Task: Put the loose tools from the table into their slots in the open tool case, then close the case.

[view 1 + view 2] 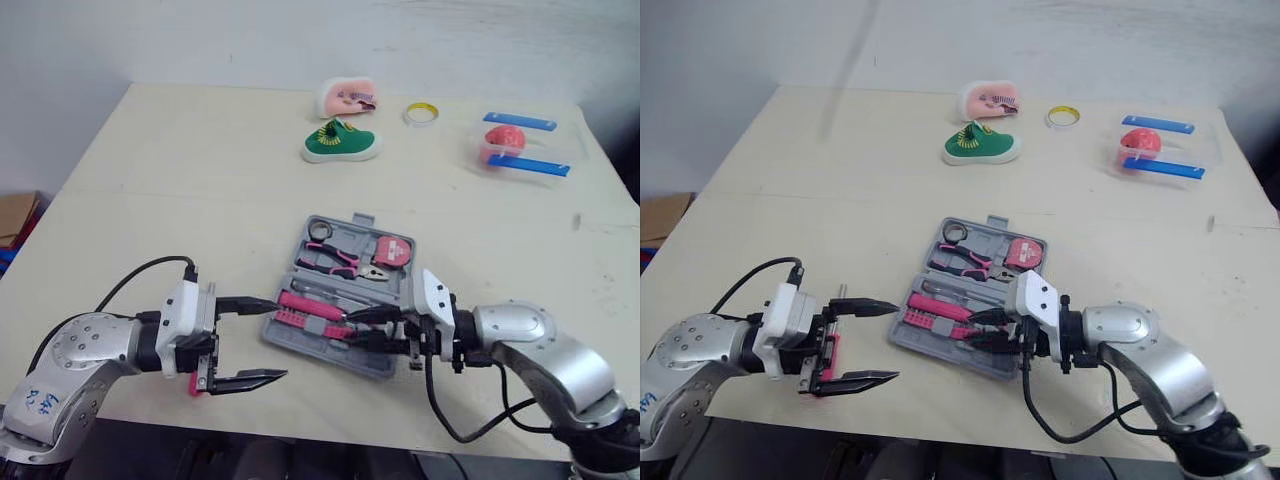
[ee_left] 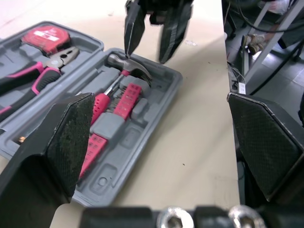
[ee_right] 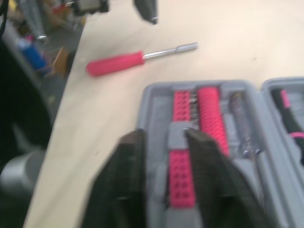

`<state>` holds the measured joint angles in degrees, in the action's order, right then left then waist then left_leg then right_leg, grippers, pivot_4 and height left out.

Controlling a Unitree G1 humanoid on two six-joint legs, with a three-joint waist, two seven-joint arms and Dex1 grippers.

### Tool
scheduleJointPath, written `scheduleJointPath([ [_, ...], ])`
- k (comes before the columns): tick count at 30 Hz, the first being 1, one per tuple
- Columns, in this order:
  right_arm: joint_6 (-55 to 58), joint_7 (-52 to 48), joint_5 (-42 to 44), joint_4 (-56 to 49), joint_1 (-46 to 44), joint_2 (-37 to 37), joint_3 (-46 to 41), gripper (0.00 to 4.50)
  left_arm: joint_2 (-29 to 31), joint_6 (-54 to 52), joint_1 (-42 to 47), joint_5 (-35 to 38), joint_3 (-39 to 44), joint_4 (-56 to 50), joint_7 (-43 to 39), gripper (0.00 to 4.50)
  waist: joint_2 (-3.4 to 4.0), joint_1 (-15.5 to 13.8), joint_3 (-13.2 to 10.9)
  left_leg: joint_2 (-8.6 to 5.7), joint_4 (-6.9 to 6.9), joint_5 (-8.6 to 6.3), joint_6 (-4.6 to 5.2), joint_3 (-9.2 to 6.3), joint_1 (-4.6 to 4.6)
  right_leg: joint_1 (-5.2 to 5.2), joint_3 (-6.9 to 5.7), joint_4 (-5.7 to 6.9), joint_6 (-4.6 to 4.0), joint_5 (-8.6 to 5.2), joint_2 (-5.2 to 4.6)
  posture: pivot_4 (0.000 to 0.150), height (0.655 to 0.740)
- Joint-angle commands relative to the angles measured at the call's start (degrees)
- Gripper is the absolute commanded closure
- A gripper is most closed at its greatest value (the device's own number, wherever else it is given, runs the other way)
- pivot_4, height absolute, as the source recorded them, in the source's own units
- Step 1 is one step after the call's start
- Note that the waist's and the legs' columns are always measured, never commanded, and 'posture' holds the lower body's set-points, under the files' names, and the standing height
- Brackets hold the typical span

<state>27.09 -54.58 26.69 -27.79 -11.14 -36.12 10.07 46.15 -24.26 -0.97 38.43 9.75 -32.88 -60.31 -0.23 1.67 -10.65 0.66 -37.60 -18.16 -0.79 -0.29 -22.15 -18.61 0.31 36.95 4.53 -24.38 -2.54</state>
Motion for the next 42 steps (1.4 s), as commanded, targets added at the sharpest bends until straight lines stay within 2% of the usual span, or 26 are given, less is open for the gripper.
scheduleJointPath([
  [1, -7.8, -1.4, -4.2, 2.1, 0.5, 0.7, 1.8, 4.42, 0.1, 0.6, 0.0, 0.4, 0.9, -0.1, 0.1, 0.0, 0.0, 0.0, 0.0, 0.0, -0.01, 0.0, 0.0, 0.0, 0.0, 0.0, 0.0, 0.03, 0.0, 0.0, 0.0, 0.15, 0.74],
  [15, -12.7, -1.5, -12.7, 9.1, 0.6, 0.2, 5.3, 4.42, 0.4, 0.8, 0.3, -0.4, 0.9, 0.4, 0.1, 0.0, 0.0, 0.0, 0.0, 0.01, -0.11, 0.0, 0.0, -0.03, 0.0, 0.01, -0.01, 0.08, 0.0, 0.0, 0.0, 0.15, 0.74],
  [18, -10.0, -2.0, -12.8, 9.5, 0.5, -0.4, 6.0, 4.42, 0.5, 0.7, 0.2, -0.4, 1.1, 0.4, -0.1, 0.0, 0.0, -0.1, 0.0, 0.0, -0.16, 0.0, 0.0, -0.02, 0.0, 0.02, -0.02, 0.08, 0.0, 0.0, 0.0, 0.15, 0.74],
  [22, -4.2, -0.9, -18.2, 10.7, -0.6, -3.6, 9.3, 4.42, 0.5, 0.6, 0.3, -0.3, 1.1, 0.4, 0.1, 0.0, -0.03, -0.1, 0.0, 0.0, -0.18, 0.0, 0.0, -0.02, 0.04, 0.05, -0.01, 0.1, 0.0, 0.0, 0.0, 0.15, 0.74],
  [30, 0.4, -1.3, -15.2, 6.9, -3.1, -3.0, 9.9, 4.42, 0.6, 1.1, 0.7, -0.9, 1.2, 1.4, 0.0, 0.0, -0.42, -0.1, 0.3, 0.01, -0.25, -0.01, 0.01, -0.08, 0.12, 0.15, -0.03, 0.05, 0.0, 0.0, -0.02, 0.15, 0.74],
  [33, -1.7, -2.0, -11.6, 6.0, -2.4, -1.7, 6.6, 4.42, 0.5, 1.4, 0.8, -1.3, 1.6, 1.9, 0.3, 0.0, -0.42, -0.1, 0.3, 0.01, -0.25, -0.01, 0.01, -0.09, 0.12, 0.14, -0.04, 0.05, 0.0, 0.0, -0.02, 0.15, 0.74],
  [36, -8.0, -4.6, -2.7, 4.4, 1.4, 0.3, -2.8, 4.42, 0.3, 2.9, 0.6, -2.2, 3.3, 4.3, 0.6, 0.0, -0.4, -0.1, 0.3, 0.01, -0.25, -0.01, 0.01, -0.09, 0.05, 0.1, -0.06, 0.08, 0.0, 0.0, -0.01, 0.15, 0.74],
  [42, -12.6, -4.6, 1.7, 6.2, 10.4, -3.9, -20.6, 4.42, -1.5, 9.0, -0.7, -5.8, 9.0, 13.8, 2.8, 0.0, -0.35, -0.3, 0.2, -0.02, -0.29, -0.04, 0.08, -0.08, 0.02, 0.13, -0.09, 0.09, 0.01, 0.01, -0.03, 0.15, 0.74],
])
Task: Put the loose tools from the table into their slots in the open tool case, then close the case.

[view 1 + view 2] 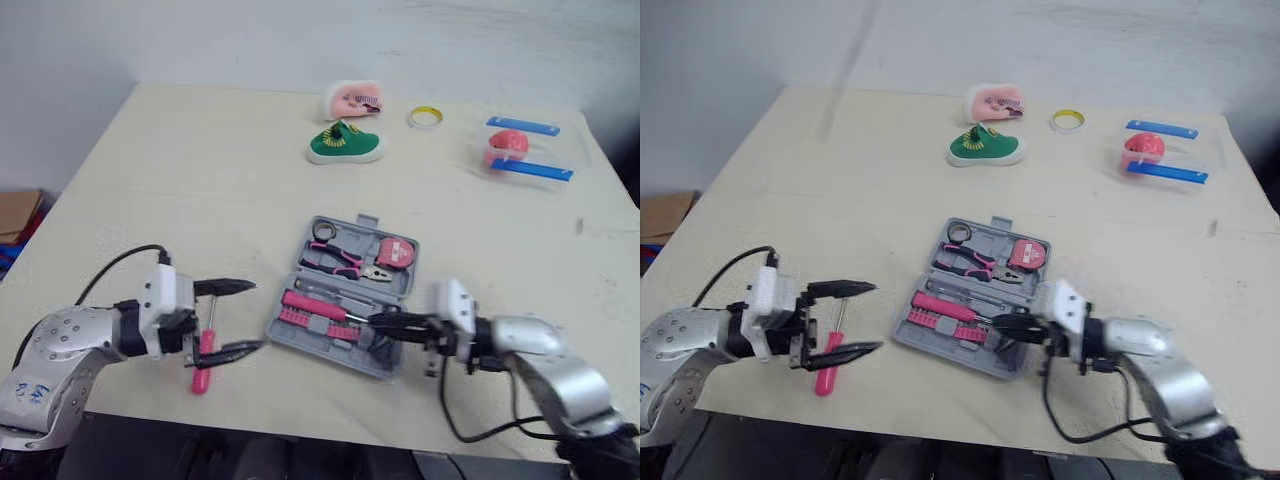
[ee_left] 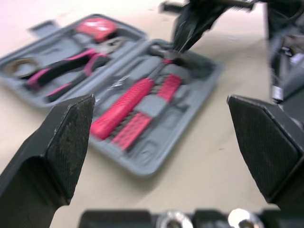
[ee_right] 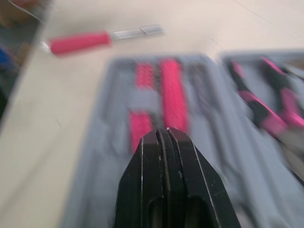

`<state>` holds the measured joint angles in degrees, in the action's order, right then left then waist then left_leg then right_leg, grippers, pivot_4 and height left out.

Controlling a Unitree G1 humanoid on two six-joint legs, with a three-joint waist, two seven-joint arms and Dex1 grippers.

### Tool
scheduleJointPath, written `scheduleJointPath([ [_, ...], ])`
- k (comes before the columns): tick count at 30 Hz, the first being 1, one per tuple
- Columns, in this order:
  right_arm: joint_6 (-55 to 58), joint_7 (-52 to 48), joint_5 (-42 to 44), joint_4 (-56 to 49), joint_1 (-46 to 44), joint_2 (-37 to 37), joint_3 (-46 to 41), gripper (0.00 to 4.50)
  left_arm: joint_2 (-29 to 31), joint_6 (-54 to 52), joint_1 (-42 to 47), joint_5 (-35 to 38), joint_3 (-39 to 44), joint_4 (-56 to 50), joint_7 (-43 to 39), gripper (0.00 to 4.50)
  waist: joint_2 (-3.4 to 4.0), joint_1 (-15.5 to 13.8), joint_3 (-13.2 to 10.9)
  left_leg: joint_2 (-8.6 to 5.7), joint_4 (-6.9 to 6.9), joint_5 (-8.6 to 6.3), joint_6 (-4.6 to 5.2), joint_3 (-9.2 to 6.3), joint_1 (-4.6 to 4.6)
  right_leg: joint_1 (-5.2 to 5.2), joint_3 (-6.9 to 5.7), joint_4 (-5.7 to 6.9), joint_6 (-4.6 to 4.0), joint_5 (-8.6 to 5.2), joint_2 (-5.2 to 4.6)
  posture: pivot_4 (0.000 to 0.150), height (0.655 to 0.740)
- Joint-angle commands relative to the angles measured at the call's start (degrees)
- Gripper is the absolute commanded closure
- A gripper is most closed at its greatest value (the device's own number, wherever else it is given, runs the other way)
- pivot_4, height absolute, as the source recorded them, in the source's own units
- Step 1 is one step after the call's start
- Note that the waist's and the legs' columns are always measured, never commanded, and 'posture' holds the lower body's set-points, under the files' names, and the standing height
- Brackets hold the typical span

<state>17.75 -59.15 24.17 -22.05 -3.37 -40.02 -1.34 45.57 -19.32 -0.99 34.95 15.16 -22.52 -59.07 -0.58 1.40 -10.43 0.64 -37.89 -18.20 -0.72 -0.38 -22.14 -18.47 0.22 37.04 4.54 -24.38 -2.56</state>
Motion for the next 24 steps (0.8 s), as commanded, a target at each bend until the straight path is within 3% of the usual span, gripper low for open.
scheduleJointPath([
  [1, -4.1, 0.1, 4.6, 1.3, 4.2, -0.4, -12.0, 4.42, -1.1, 5.1, -1.2, -3.1, 5.2, 5.5, 2.2, 0.0, 0.0, 0.0, 0.0, 0.0, 0.0, 0.0, 0.0, 0.0, 0.0, 0.0, 0.0, -0.01, 0.0, 0.0, 0.0, 0.15, 0.74],
  [6, -14.6, 1.7, -2.0, 9.0, 10.6, -2.7, -22.3, 2.17, -1.6, 12.3, -2.7, -5.6, 14.8, 18.9, 4.7, 0.0, 0.0, 0.3, 0.0, 0.02, 0.0, 0.0, 0.0, 0.06, 0.06, -0.03, 0.04, -0.02, 0.0, 0.0, 0.03, 0.15, 0.74],
  [10, -19.6, 2.1, -3.4, 16.7, 14.5, -3.5, -28.4, 0.05, -0.8, 16.3, -4.0, -6.9, 20.0, 30.0, 4.9, 0.0, 0.0, 0.2, 0.0, 0.02, 0.01, -0.01, 0.01, 0.1, 0.08, -0.03, 0.08, -0.02, 0.0, 0.0, 0.02, 0.15, 0.74],
  [16, -31.0, -1.7, -2.2, 26.6, 19.2, -2.5, -33.2, 0.05, -0.3, 20.9, -4.8, -8.6, 23.0, 38.3, 5.7, 0.0, -0.01, 0.2, 0.0, 0.02, 0.01, -0.03, 0.05, 0.11, 0.1, -0.02, 0.07, -0.02, 0.0, 0.0, -0.03, 0.15, 0.74],
  [24, -35.9, -0.7, -0.9, 31.0, 17.7, -2.1, -33.3, 0.05, -1.9, 20.4, -10.9, -7.2, 25.7, 32.8, 7.6, 0.0, -0.01, 0.9, 0.0, 0.03, 0.04, -0.05, 0.08, 0.24, 0.3, 0.06, 0.19, 0.06, 0.0, 0.0, -0.05, 0.15, 0.74],
])
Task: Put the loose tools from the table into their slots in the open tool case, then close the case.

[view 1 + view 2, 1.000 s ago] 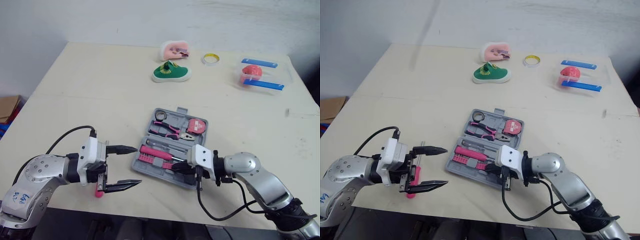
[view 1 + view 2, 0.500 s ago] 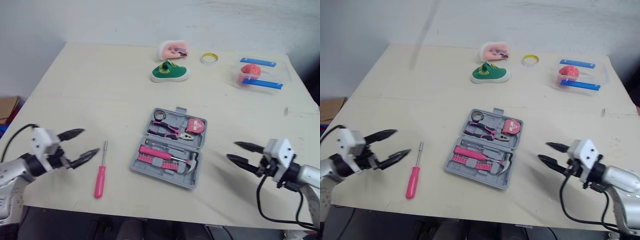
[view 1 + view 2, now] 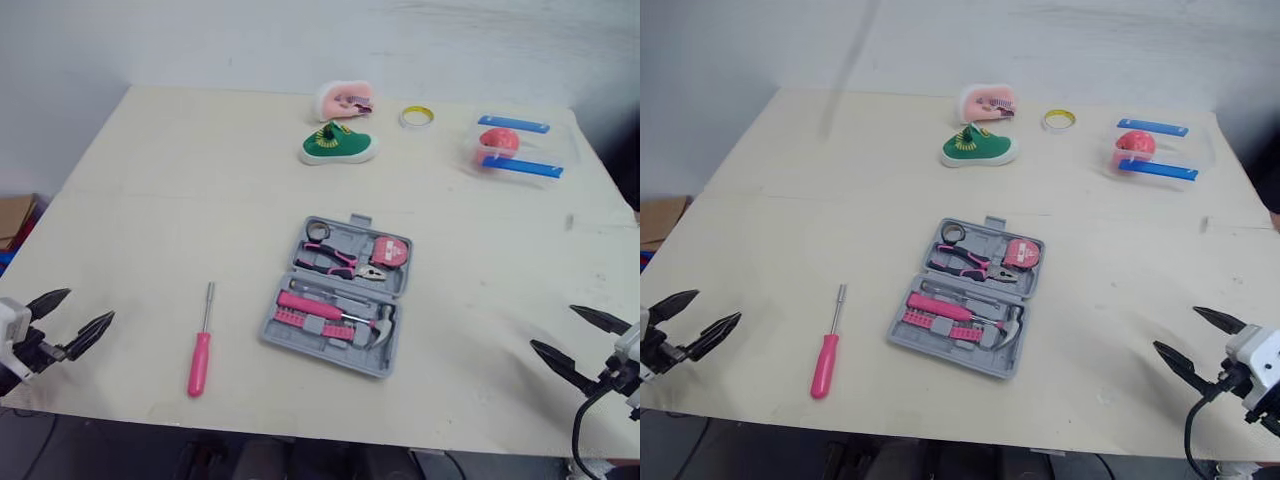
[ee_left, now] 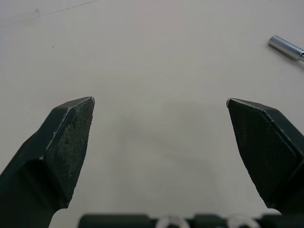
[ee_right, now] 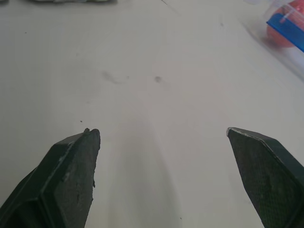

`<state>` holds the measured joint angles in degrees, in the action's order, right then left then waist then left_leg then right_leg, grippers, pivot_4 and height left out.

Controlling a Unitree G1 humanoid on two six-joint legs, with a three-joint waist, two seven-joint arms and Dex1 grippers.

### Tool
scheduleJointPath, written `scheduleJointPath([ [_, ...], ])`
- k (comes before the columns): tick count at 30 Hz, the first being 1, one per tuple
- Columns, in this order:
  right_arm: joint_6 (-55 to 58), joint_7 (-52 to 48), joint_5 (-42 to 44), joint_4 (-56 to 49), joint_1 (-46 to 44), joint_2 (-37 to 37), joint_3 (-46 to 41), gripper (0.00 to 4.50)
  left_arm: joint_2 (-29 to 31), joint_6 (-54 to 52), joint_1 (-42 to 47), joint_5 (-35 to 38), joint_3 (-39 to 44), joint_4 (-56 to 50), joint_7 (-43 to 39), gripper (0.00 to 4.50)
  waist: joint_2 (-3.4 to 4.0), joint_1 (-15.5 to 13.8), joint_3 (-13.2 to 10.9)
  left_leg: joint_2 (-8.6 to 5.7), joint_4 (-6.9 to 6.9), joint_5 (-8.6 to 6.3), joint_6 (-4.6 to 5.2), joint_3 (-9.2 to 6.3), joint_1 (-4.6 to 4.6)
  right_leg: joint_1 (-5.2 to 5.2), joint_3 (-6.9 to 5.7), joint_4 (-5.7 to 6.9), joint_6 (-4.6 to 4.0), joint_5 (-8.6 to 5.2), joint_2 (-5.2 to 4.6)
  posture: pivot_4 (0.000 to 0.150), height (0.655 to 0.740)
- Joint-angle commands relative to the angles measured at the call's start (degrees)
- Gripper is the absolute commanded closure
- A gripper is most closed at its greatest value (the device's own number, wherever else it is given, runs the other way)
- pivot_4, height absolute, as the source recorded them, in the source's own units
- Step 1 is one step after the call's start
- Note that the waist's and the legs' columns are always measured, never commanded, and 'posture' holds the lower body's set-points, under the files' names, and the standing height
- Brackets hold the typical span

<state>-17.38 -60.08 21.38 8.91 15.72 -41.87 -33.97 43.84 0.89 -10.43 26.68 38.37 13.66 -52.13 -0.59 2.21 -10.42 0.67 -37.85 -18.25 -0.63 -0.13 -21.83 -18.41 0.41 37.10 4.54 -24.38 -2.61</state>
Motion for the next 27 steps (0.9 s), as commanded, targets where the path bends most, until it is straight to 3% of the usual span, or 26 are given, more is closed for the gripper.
scheduleJointPath([
  [1, -0.6, -0.3, 2.0, 0.3, -2.3, -0.5, 0.3, 0.05, -0.4, -0.2, -2.0, 1.4, 2.5, -4.7, 1.0, 0.0, 0.0, 0.2, 0.0, 0.0, 0.01, 0.0, 0.0, 0.02, 0.11, 0.07, 0.03, 0.03, 0.0, 0.0, 0.0, 0.15, 0.74],
  [6, 2.6, -5.4, 7.8, -4.6, -7.5, 0.2, 5.7, 0.05, -2.3, -4.6, -4.6, 3.2, 2.4, -15.5, 4.2, 0.0, 0.0, 0.4, 0.0, 0.01, 0.27, -0.13, 0.21, 0.06, 0.61, 0.5, 0.05, -0.14, -0.01, -0.01, -0.01, 0.15, 0.74],
  [11, 4.6, -10.6, 13.2, -9.0, -11.8, 1.3, 10.3, 0.05, -5.6, -16.6, -8.8, 6.8, 2.3, -30.8, 12.8, 0.0, 0.01, 0.4, 0.0, 0.02, 0.3, -0.1, 0.17, 0.03, 0.67, 0.66, 0.02, -0.25, -0.01, -0.01, -0.01, 0.15, 0.74],
  [20, 8.2, -17.3, 20.2, -21.0, -16.8, 6.5, 20.7, 0.05, -15.4, -37.0, -18.2, 14.7, -0.7, -59.7, 34.1, 0.0, -0.02, -0.5, 0.0, 0.02, 0.25, -0.08, 0.09, -0.04, 0.67, 0.81, -0.03, -0.46, 0.0, -0.01, 0.0, 0.15, 0.74],
  [27, 9.0, -21.9, 21.9, -22.8, -21.6, 7.8, 25.1, 0.05, -18.9, -43.4, -25.3, 7.2, -10.2, -70.0, 43.7, 0.0, -0.05, -0.6, 0.0, -0.01, 0.15, -0.11, 0.1, -0.07, 0.66, 0.91, -0.03, -0.57, 0.01, 0.0, 0.02, 0.15, 0.74],
])
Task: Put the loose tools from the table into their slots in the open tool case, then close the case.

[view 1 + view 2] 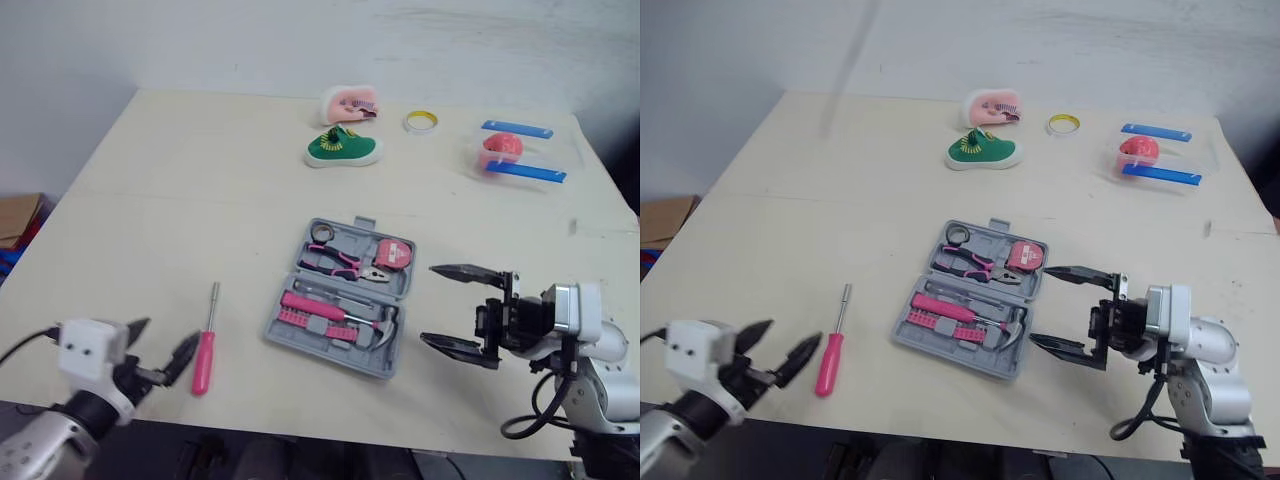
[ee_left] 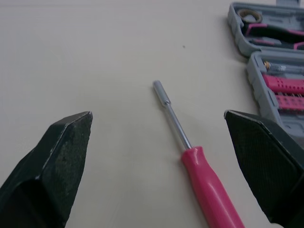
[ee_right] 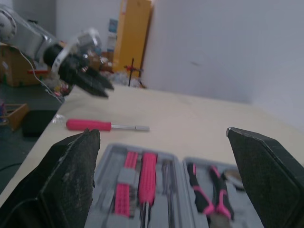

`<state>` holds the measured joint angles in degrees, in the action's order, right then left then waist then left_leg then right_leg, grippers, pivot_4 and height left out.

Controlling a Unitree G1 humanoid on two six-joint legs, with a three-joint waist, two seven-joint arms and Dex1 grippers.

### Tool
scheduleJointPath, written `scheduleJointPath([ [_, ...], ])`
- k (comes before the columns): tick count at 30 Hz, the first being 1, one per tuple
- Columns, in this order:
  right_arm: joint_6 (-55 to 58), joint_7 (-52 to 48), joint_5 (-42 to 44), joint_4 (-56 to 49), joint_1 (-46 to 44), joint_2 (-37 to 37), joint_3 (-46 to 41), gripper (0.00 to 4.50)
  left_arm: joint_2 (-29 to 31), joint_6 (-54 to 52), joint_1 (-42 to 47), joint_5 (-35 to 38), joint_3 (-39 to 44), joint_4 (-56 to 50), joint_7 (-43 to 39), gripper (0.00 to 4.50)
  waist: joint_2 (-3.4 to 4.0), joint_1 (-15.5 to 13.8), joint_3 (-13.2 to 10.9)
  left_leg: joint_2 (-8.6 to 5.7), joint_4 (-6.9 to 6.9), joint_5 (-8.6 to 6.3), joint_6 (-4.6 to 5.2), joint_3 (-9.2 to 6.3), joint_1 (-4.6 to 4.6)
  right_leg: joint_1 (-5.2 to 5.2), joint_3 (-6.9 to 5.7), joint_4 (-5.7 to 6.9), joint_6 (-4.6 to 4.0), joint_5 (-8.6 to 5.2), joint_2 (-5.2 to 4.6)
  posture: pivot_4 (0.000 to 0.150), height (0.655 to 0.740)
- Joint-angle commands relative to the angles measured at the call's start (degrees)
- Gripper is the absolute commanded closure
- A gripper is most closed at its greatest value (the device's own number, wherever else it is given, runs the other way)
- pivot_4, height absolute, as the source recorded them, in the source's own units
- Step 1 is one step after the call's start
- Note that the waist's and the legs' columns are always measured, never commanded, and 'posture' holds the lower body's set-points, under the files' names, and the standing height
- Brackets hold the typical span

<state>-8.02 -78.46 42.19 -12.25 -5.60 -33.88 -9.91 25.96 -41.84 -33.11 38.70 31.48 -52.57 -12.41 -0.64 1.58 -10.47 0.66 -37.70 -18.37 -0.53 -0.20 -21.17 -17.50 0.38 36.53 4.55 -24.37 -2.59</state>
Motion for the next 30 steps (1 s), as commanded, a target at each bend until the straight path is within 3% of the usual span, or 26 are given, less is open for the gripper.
scheduleJointPath([
  [1, -0.5, -4.5, 0.8, -1.5, -0.2, -0.4, 1.4, 0.05, -1.9, -0.8, -3.4, -5.4, -4.5, -4.1, 4.5, 0.0, 0.0, -0.1, 0.0, 0.0, 0.0, -0.01, -0.01, -0.01, 0.0, 0.0, -0.01, -0.01, 0.0, 0.0, 0.03, 0.15, 0.74],
  [10, 0.3, -7.3, 0.5, -0.8, -0.3, -0.7, 2.0, 0.05, -6.4, -3.3, -4.2, -12.1, -16.7, -2.0, 9.9, 0.0, 0.0, -0.1, 0.0, 0.01, 0.0, -0.05, 0.03, -0.02, -0.01, 0.06, -0.01, -0.12, -0.01, 0.0, 0.05, 0.15, 0.74],
  [13, -0.1, -7.3, -0.1, -0.5, 0.2, -0.2, 1.9, 0.0, -7.1, -6.3, -2.3, -13.5, -18.6, 0.1, 11.5, 0.77, 0.03, -0.1, 0.0, 0.01, 0.01, -0.05, 0.03, -0.02, -0.01, 0.07, -0.01, -0.15, -0.01, 0.0, 0.05, 0.15, 0.74],
  [20, -1.7, -6.8, -1.6, 0.1, 1.7, 0.0, 1.4, 0.0, -7.4, -6.6, 0.5, -16.1, -20.0, 2.9, 10.9, 3.9, 0.38, -0.7, 0.2, -0.02, 0.0, -0.06, 0.04, -0.02, 0.01, 0.11, -0.01, -0.17, -0.01, 0.0, 0.02, 0.15, 0.74],
  [30, -1.1, -2.3, -2.6, -3.9, 4.9, -1.0, -0.1, 0.0, -7.2, -1.5, 7.4, -15.3, -16.2, 4.1, 6.6, 3.94, 0.44, -1.5, 0.2, -0.01, -0.02, -0.05, 0.03, -0.02, 0.01, 0.11, -0.02, -0.16, -0.01, 0.0, 0.03, 0.15, 0.74],
])
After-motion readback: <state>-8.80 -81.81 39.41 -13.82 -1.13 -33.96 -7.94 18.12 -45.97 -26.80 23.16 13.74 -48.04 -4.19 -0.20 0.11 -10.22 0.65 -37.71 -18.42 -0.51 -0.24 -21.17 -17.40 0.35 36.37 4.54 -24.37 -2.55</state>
